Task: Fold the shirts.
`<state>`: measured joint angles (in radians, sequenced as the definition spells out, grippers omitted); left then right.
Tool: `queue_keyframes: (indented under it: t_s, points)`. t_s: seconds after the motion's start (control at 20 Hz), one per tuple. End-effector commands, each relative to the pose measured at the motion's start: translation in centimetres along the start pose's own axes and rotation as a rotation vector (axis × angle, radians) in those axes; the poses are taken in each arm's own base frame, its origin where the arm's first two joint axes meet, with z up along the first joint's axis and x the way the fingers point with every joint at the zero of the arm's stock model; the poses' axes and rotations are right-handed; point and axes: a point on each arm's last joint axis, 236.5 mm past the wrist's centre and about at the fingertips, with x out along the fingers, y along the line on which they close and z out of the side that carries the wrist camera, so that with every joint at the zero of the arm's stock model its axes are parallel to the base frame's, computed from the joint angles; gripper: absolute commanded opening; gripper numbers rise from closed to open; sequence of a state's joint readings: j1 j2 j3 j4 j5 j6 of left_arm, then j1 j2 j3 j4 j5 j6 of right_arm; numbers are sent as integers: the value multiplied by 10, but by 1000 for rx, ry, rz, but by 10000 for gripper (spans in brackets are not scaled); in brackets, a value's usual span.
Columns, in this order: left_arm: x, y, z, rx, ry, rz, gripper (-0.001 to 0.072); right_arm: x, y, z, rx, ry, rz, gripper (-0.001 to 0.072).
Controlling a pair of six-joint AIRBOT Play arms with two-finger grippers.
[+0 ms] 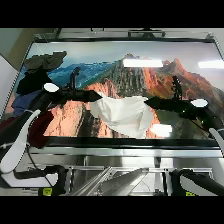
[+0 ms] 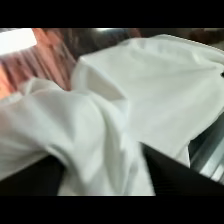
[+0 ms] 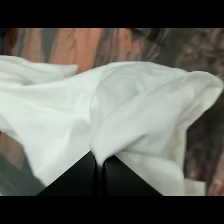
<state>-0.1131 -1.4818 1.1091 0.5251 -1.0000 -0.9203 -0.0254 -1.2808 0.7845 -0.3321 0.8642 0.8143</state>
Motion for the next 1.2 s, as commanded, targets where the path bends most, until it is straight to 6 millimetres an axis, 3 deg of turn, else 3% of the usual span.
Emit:
queue_keyframes:
  t_s: [0.0, 0.05, 0.1, 0.2, 0.3, 0.45, 0.55, 0.65, 0.8, 0.95, 1.15]
  points:
    - [-6, 26, 49, 3, -40, -3, 720, -5, -41, 41, 21, -86, -72, 195]
    - [-15, 21, 53, -14, -19, -35, 720, -15, -45, 57, 10, -120, -84, 323]
    - [-21, 15, 50, -27, 14, -63, 720, -28, -54, 71, -4, -147, -106, 385]
    - [-28, 2, 30, -68, 109, -122, 719, -54, -76, 80, -44, -139, -165, 398]
    - [-27, -2, -12, -148, 259, -122, 719, -76, -95, 67, 9, -81, -182, 651]
    - [-20, -2, -93, -219, 492, -49, 718, -89, -78, 20, 74, 100, -57, 648]
    - [-12, -14, -140, -236, 580, -43, 712, -84, -63, -3, 65, 181, 5, 648]
    - [-2, -23, -175, -229, 605, -20, 712, -68, -53, -22, 37, 237, 29, 647]
    - [12, -38, -198, -213, 570, -6, 711, -41, -40, -46, -25, 297, 33, 647]
    - [26, -58, -198, -212, 494, -29, 710, -18, -30, -62, -94, 348, 15, 647]
    - [60, -53, -199, -173, 410, 53, 692, 6, -31, -67, -136, 348, -22, 647]
